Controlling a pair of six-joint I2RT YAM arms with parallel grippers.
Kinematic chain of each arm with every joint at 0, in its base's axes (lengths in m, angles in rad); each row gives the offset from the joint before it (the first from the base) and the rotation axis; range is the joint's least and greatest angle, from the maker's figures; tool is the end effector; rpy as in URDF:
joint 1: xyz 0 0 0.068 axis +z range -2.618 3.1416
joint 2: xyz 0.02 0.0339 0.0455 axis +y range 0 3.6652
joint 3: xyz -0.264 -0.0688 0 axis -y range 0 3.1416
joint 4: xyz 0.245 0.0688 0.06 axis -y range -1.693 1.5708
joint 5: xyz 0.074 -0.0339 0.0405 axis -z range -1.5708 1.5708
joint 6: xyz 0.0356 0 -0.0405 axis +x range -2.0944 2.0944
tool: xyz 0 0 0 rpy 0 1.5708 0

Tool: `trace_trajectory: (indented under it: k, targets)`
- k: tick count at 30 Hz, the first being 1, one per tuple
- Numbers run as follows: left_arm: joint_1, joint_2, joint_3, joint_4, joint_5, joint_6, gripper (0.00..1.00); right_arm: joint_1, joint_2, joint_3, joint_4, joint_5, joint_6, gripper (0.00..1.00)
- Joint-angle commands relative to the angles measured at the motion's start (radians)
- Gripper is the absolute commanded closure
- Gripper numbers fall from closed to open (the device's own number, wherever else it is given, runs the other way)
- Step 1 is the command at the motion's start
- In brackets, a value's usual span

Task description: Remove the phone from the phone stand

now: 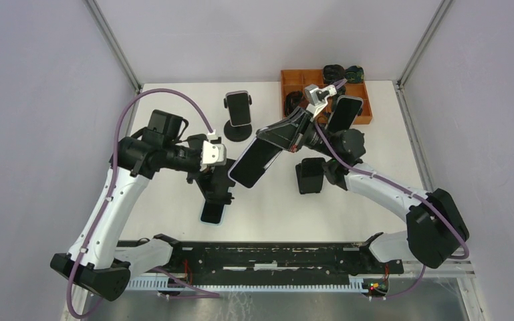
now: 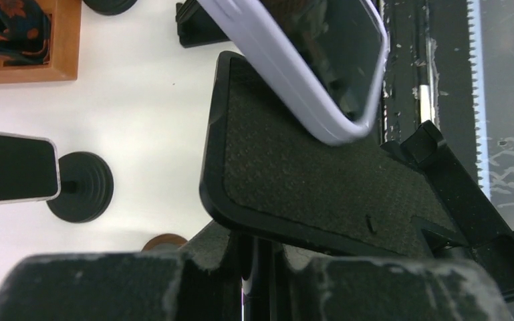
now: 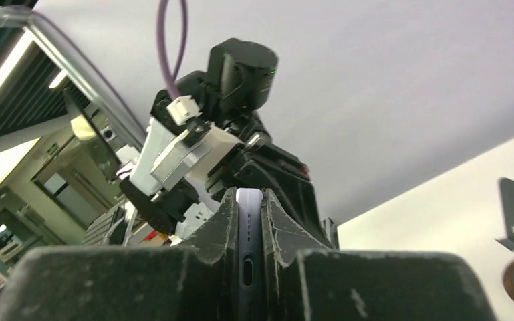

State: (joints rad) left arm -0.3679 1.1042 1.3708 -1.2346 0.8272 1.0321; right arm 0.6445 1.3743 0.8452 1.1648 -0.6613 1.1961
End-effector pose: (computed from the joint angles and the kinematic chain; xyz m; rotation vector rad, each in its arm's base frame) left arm 0.1561 -0.0883 0.3909 1.6698 1.5100 -0.6995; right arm 0.2206 0.1931 0.3612 -0.4128 1.2403 1.9285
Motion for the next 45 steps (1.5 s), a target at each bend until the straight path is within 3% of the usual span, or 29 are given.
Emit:
trace_trajectory:
  k: [1, 8, 11, 18, 25, 36, 45]
  targets:
    - [0.002, -0.015, -0.007, 0.051, -0.053, -0.026, 0.98, -0.067, -0.046, 0.010, -0.076, -0.033, 0.072, 1.00]
    - [0.003, -0.026, -0.014, 0.074, -0.162, 0.000, 0.98, -0.093, -0.073, 0.026, -0.511, -0.113, -0.183, 1.00]
    - [0.003, -0.032, -0.019, 0.091, -0.205, 0.007, 0.98, -0.091, -0.063, -0.016, -0.576, -0.122, -0.227, 1.00]
    - [0.002, -0.048, -0.022, 0.098, -0.248, 0.038, 0.98, 0.050, 0.091, 0.032, -0.839, -0.038, -0.472, 1.00]
    - [0.002, -0.075, -0.023, 0.092, -0.211, 0.017, 0.98, 0.136, 0.340, 0.088, -0.830, -0.061, -0.512, 1.00]
    - [0.002, -0.117, -0.034, 0.063, -0.092, 0.070, 0.98, 0.152, 0.561, 0.192, -0.871, -0.092, -0.546, 1.00]
    - [0.003, -0.118, -0.045, 0.033, -0.075, 0.080, 0.98, 0.151, 0.618, 0.202, -0.641, -0.044, -0.432, 1.00]
